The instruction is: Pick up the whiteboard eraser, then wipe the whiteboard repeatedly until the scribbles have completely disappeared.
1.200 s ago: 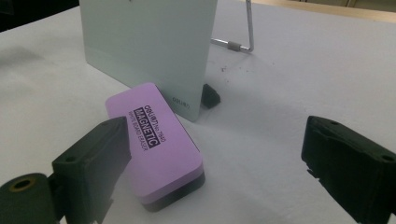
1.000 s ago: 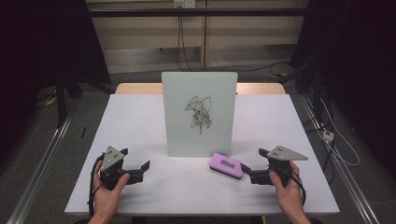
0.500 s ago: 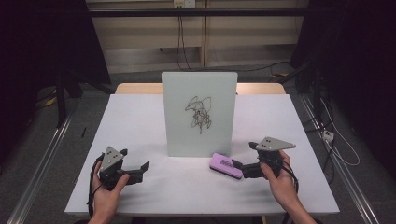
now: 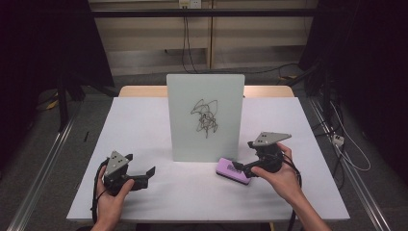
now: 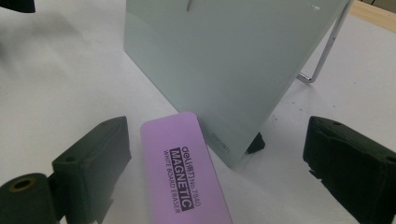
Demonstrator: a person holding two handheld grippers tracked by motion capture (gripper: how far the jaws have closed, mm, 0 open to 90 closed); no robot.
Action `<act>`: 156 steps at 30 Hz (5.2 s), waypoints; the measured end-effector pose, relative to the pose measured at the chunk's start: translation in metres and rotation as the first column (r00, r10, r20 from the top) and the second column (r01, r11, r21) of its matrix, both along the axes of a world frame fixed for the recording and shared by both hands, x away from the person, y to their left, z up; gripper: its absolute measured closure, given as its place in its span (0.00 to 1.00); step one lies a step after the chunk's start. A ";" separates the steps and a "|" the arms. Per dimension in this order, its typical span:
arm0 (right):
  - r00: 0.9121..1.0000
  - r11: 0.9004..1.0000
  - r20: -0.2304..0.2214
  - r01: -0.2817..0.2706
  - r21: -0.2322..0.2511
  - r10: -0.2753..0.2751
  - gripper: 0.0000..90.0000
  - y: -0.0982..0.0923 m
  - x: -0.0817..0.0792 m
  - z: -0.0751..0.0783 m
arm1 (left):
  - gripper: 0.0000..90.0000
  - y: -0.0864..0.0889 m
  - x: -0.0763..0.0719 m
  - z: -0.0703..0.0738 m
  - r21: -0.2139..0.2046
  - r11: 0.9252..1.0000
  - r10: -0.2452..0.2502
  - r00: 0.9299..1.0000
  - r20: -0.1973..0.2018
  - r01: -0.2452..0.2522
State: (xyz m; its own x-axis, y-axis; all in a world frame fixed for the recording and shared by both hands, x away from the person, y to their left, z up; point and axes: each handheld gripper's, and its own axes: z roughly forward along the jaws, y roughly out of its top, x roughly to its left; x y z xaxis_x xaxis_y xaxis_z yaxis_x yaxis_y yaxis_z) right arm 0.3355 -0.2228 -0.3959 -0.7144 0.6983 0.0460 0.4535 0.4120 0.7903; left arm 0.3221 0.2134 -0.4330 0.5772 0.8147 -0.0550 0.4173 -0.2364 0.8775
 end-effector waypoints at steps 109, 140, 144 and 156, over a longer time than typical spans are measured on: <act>0.972 0.954 -0.002 -0.232 -0.191 0.236 0.46 0.033 0.001 0.002 | 0.06 0.006 0.006 -0.004 -0.020 1.000 -0.016 0.999 -0.046 0.015; 0.959 0.974 0.197 -0.177 -0.141 0.203 0.46 0.041 0.002 0.033 | 0.06 0.003 0.006 -0.005 0.016 1.000 -0.021 0.999 -0.043 0.021; 0.956 0.975 0.217 -0.167 -0.145 0.196 0.46 0.042 0.005 0.037 | 0.06 0.001 0.007 -0.005 0.031 0.999 -0.029 0.999 -0.041 0.030; 0.941 0.978 0.276 -0.170 -0.120 0.198 0.46 0.051 0.016 0.059 | 0.06 0.001 0.005 -0.007 0.039 0.998 -0.046 0.998 -0.051 0.048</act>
